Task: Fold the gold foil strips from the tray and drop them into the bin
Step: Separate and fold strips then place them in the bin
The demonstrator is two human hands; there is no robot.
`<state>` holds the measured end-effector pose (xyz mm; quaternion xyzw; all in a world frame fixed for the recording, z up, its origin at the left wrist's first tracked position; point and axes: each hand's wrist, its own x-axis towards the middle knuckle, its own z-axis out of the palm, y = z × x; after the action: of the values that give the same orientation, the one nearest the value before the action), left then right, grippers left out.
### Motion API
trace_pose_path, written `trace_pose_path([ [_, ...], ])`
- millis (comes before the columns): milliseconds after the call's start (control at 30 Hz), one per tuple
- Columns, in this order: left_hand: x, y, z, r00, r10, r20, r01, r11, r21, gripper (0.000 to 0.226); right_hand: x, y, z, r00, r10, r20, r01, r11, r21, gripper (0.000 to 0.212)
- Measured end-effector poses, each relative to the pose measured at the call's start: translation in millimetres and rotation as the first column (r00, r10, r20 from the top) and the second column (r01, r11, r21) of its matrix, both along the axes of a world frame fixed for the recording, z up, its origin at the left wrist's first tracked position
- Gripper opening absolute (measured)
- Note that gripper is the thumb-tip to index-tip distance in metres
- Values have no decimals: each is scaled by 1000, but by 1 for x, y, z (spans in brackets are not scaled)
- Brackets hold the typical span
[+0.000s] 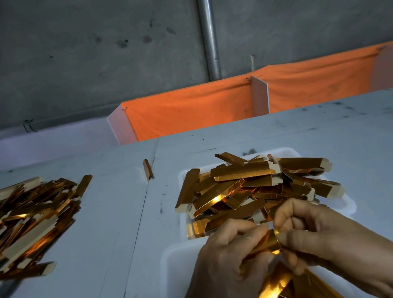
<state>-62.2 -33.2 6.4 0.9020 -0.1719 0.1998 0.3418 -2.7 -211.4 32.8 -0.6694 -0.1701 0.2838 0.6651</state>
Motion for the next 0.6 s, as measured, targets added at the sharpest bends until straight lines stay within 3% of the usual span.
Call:
trace_pose_path([
  [200, 0, 0, 0, 1000, 6, -28, -8, 999, -48, 45, 2, -1, -4, 994, -30, -102, 40, 994, 105, 10],
  [333, 0, 2, 0, 997, -6, -79, -1, 996, -87, 45, 2, -4, 1, 987, 45, -153, -21, 988, 154, 16],
  [467, -1, 2, 1, 992, -31, -122, 22, 997, -76, 46, 3, -11, 5, 980, 163, -116, -150, 982, 119, 23],
  [600, -1, 2, 1, 990, -43, -137, 34, 997, -65, 46, 4, -11, 6, 980, 181, -87, -174, 981, 82, 25],
])
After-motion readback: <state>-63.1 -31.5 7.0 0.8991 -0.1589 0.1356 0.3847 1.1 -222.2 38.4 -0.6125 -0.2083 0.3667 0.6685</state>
